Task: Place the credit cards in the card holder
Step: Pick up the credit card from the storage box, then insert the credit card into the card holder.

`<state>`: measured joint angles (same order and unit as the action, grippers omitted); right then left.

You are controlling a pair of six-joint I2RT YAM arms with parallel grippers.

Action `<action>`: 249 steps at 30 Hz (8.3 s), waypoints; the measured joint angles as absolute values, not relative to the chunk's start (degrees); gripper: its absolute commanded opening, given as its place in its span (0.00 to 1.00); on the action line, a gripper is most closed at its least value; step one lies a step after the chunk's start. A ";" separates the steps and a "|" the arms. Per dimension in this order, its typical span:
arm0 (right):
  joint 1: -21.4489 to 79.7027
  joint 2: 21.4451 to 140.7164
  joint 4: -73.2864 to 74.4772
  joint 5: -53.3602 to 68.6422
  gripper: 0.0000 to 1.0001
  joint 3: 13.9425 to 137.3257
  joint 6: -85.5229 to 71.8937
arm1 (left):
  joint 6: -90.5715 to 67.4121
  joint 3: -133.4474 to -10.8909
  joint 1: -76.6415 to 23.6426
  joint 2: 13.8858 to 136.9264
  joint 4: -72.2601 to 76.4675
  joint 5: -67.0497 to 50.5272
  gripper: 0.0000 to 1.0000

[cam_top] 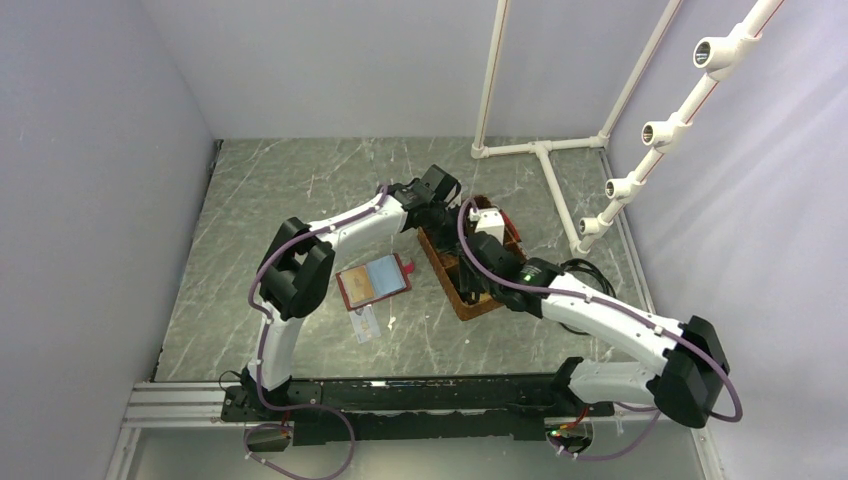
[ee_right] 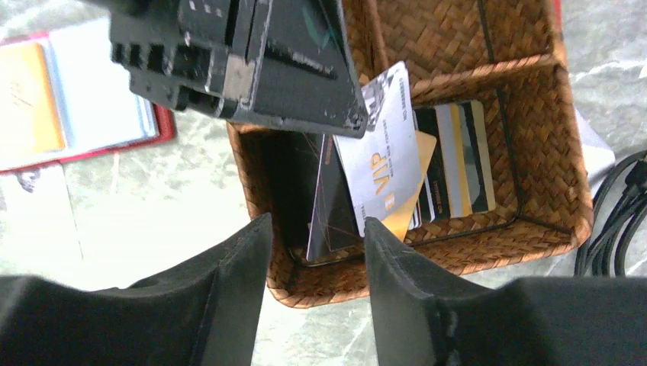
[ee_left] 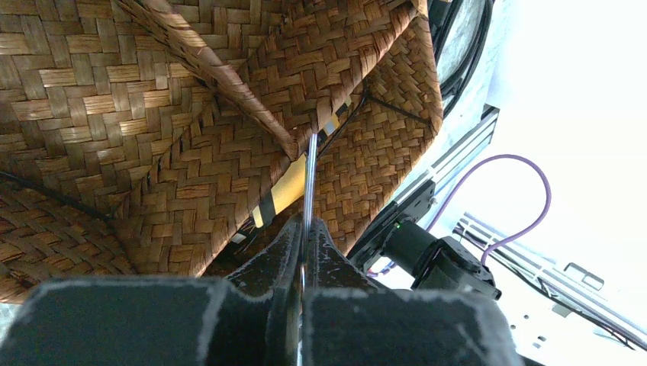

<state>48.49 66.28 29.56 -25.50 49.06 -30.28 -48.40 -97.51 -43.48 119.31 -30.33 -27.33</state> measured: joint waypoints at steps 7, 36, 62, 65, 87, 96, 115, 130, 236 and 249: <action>49.71 70.94 30.92 -26.09 0.35 49.06 -33.10 | -49.50 -97.54 -43.48 119.31 -30.59 -27.00 0.00; 37.91 55.07 25.96 -13.37 0.00 39.92 -29.58 | -45.84 -85.58 -38.61 108.22 -22.65 -33.32 0.99; 36.10 70.67 -29.19 38.65 0.00 41.43 -50.70 | -54.70 -39.48 -20.86 54.61 9.82 -49.15 0.64; 36.21 71.16 -31.66 39.44 0.00 41.45 -52.10 | -54.33 -39.05 -19.11 54.00 6.09 -47.94 0.94; 37.80 81.52 -32.18 44.62 0.00 49.43 -53.47 | -56.16 -36.80 -12.99 52.18 10.35 -50.41 0.09; 39.18 91.39 -17.56 43.16 0.57 57.21 -46.30 | -43.31 -40.36 -9.61 55.13 -10.61 -48.31 0.00; 42.70 115.94 17.58 21.52 0.01 77.14 -20.18 | -28.10 -43.81 -2.81 81.73 -26.81 -46.15 0.00; 41.12 116.33 17.02 21.61 0.00 77.45 -19.44 | -26.41 -43.22 -2.81 94.48 -20.86 -51.20 0.00; 39.31 118.19 22.59 23.24 0.10 79.88 -19.05 | -45.28 -42.11 -15.46 93.49 -6.94 -33.87 0.46; 39.55 118.30 22.28 23.66 0.07 79.77 -19.03 | -44.21 -46.70 -17.23 97.27 -11.62 -31.14 0.27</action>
<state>39.55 118.30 22.28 23.66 79.77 -19.03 -44.21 -46.70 -17.23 97.27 -11.62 -31.14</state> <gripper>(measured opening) 0.071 0.269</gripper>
